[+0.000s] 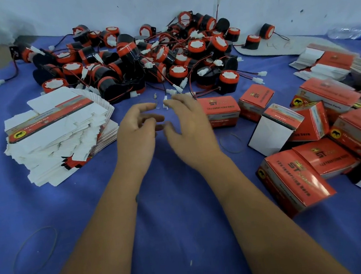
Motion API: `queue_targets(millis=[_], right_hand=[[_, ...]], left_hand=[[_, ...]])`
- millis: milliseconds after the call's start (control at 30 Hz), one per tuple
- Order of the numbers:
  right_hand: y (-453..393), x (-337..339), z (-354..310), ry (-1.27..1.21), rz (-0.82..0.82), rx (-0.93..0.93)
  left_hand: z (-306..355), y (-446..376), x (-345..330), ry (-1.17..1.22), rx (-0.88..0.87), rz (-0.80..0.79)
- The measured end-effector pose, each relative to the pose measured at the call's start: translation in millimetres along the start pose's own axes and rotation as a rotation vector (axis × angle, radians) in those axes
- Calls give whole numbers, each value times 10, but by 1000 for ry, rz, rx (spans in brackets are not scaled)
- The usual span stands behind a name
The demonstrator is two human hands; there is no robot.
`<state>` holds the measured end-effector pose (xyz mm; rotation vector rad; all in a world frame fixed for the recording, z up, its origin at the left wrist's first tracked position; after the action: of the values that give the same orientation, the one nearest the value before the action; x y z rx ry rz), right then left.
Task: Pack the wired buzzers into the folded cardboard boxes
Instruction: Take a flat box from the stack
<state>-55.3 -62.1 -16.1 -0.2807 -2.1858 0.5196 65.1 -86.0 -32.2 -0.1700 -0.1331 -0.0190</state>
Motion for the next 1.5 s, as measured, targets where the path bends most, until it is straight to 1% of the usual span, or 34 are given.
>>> queue_targets(millis=[67, 100, 167, 200, 300, 367, 433, 500, 567, 633, 667, 700, 733, 800, 833, 867, 933, 1067, 1167, 1233, 1300, 1367, 1433, 1500], right_hand=[[-27, -149, 69, -222, -71, -152], [-44, -175, 130, -320, -63, -248], [-73, -117, 301, -469, 29, -443], [-80, -40, 393, -466, 105, -527], [-40, 278, 643, -335, 352, -744], [16, 430, 762, -319, 448, -823], [56, 483, 784, -298, 459, -823], [51, 461, 689, -182, 424, -735], [24, 383, 480, 8, 374, -567], [19, 239, 212, 92, 302, -378], [28, 147, 77, 106, 252, -285], [43, 55, -52, 114, 195, -200], [62, -39, -162, 121, 135, -125], [93, -198, -330, 132, 30, -9], [103, -255, -381, 138, -8, 31], [111, -295, -417, 146, -37, 67], [121, -330, -428, 161, -70, 108], [101, -290, -314, 74, -61, 14], [82, -267, -272, -13, -26, -23], [82, -260, -248, -192, -33, -77], [93, -255, -223, -455, -71, -210], [91, -238, -182, -657, -67, -318], [73, -219, -131, -815, -58, -372], [57, -210, -110, -942, -76, -375]], left_hand=[[-12, -2, 9, -24, 2, 16], [-17, -2, 15, -40, 9, 21], [-20, -3, 25, -65, 26, 27], [-16, -3, 25, -75, 31, 29], [19, 12, 8, -116, 22, 20], [39, 31, 0, -180, -20, 17], [96, 62, 16, -282, -108, 42], [182, 85, 54, -391, -243, 100], [289, 105, 146, -516, -376, 212], [395, 121, 283, -657, -474, 365], [431, 115, 365, -738, -492, 438], [441, 93, 450, -825, -465, 492], [411, 55, 535, -914, -387, 509], [259, -27, 671, -1047, -158, 437], [184, -49, 704, -1079, -75, 387], [135, -55, 714, -1099, -40, 360], [108, -46, 689, -1140, -56, 353], [143, -55, 617, -1147, -166, 396], [201, -25, 615, -1092, -261, 481], [274, 21, 588, -1050, -322, 545], [332, 64, 549, -1023, -372, 575], [371, 97, 521, -1021, -409, 583], [410, 124, 486, -1028, -440, 580], [460, 138, 423, -1076, -446, 557]])
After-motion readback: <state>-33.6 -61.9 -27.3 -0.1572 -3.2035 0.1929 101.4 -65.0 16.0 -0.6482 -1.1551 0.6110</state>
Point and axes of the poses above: each hand's wrist, its own y-axis away from the middle knuckle, its own x-axis out of the back of the hand, z = x × y, the point moved 5 cm from there along -y, towards the middle knuckle, and after that the axes turned 1 degree about -y, right-handed, at the moved point
